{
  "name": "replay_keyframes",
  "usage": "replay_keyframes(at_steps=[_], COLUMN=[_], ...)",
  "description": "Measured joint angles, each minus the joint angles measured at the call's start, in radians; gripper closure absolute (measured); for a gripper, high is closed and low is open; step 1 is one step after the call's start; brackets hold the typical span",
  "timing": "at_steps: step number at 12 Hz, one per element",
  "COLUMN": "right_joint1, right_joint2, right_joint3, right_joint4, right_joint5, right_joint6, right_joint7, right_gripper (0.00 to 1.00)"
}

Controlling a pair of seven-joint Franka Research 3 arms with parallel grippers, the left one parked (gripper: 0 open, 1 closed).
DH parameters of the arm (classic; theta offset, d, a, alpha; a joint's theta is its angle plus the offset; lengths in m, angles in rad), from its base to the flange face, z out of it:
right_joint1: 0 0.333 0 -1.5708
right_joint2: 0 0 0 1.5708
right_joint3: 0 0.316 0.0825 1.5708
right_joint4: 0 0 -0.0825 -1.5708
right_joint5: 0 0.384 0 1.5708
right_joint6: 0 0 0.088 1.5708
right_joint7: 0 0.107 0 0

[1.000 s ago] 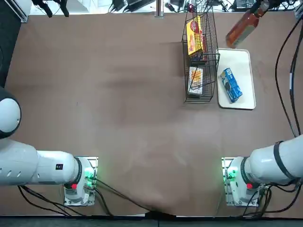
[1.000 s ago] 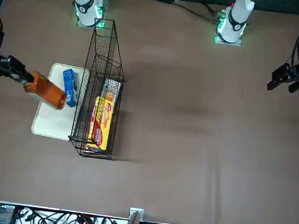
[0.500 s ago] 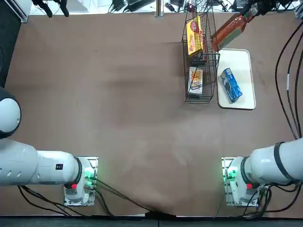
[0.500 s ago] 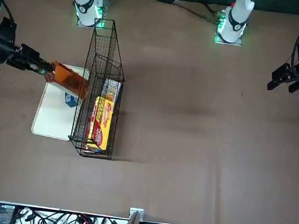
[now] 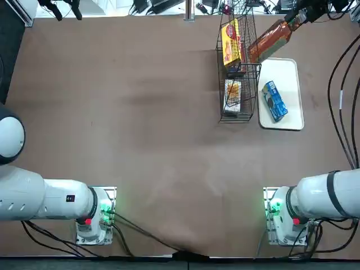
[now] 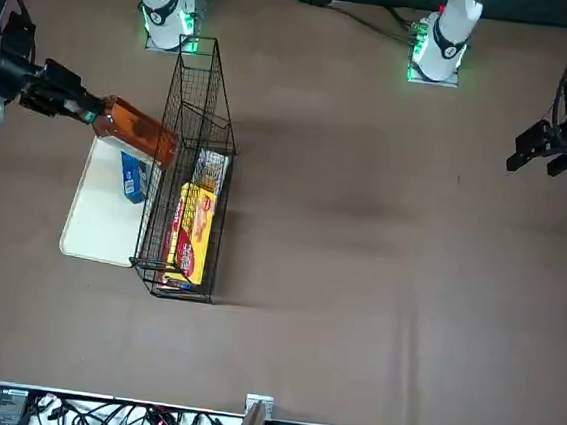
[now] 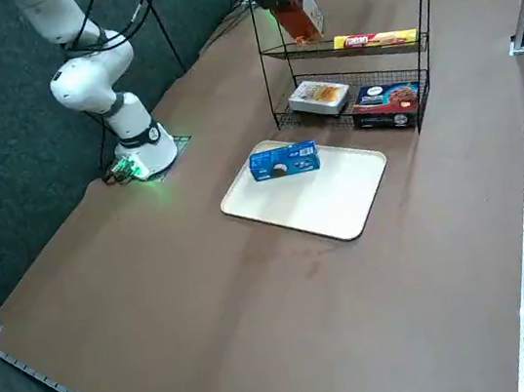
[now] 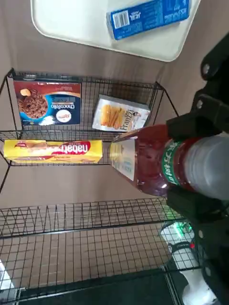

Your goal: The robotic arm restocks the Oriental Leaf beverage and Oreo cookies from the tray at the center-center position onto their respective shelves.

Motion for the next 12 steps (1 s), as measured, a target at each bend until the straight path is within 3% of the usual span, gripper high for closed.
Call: replay_keyframes(at_steps=[12], right_joint1=[0.034], right_joint2=[-0.027], right_joint3=[0.001], right_joint4=[-0.187], right_joint5=[0.103], right_joint6=[0.086], right_joint7=[-0.003], right_gripper=[0.41])
